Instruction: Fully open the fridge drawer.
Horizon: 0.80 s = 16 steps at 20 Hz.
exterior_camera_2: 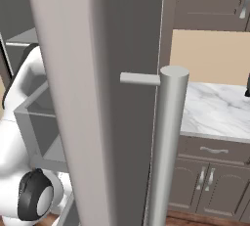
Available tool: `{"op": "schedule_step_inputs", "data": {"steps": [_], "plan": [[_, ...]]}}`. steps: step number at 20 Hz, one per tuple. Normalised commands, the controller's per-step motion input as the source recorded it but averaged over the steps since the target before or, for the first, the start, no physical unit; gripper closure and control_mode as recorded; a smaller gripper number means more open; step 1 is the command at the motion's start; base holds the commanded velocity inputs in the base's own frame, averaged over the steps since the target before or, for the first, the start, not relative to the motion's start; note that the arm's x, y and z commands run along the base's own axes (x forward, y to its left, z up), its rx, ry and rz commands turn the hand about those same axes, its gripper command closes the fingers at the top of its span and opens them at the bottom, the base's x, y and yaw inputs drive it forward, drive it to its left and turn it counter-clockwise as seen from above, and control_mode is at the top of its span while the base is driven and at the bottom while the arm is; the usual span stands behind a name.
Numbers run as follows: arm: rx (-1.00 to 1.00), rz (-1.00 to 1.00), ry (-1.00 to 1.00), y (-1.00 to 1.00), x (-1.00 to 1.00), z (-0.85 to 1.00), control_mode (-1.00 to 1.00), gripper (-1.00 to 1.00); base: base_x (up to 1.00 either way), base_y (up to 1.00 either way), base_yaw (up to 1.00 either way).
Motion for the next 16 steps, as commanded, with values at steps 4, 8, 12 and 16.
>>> {"op": "schedule_step_inputs", "data": {"steps": [4,8,12,16], "plan": [[-0.01,0.00,0.00,0.00,-0.09,-0.01,-1.00,-1.00,0.00,0.00,0.00],[-0.08,0.06,0.00,0.00,-0.29,-0.08,-1.00,-1.00,0.00,0.00,0.00],[-0.13,0.10,0.00,0.00,-0.46,-0.12,-1.00,-1.00,0.00,0.00,0.00],[-0.13,0.09,0.00,0.00,-0.50,-0.15,-1.00,-1.00,0.00,0.00,0.00]]}}
